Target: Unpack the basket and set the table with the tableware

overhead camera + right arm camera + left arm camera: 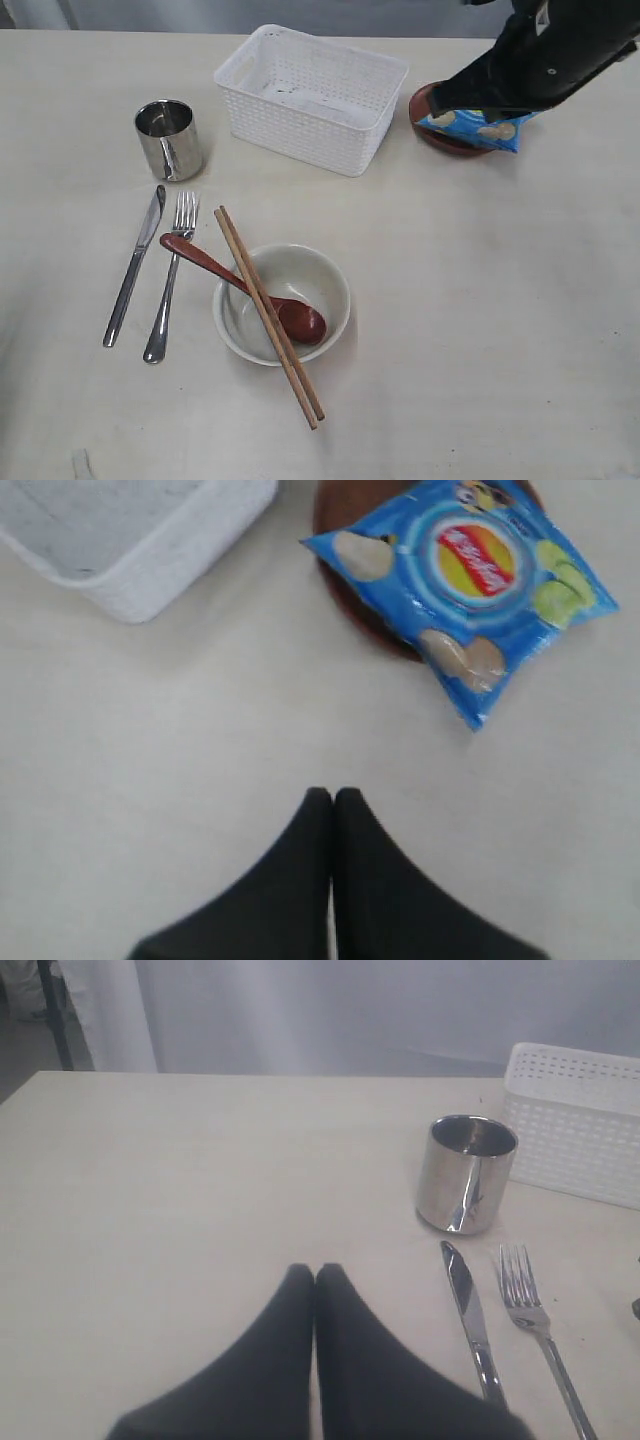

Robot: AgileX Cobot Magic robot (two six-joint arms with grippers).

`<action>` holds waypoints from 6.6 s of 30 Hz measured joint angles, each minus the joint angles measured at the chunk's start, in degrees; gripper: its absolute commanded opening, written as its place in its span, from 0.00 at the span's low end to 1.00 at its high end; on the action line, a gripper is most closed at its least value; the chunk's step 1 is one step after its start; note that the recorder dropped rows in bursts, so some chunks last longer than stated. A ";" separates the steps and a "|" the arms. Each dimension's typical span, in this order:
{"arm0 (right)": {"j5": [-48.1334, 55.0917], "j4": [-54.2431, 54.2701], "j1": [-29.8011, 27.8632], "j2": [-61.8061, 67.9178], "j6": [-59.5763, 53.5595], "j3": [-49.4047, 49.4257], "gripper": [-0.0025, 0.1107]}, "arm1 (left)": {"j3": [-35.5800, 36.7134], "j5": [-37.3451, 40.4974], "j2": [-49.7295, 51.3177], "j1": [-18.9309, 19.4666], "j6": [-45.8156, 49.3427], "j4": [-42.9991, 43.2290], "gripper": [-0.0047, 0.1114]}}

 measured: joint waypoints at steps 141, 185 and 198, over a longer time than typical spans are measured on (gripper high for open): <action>6.87 14.38 -6.96 33.94 6.27 -26.84 0.02 | 0.00 0.00 0.00 0.00 0.00 0.10 0.04; 7.79 18.05 -1.41 31.13 17.66 -26.14 0.21 | 0.00 0.00 0.00 0.00 0.00 0.10 0.04; 8.25 18.28 -1.41 31.43 16.76 -25.55 0.56 | 0.00 0.00 0.00 0.00 0.00 0.10 0.04</action>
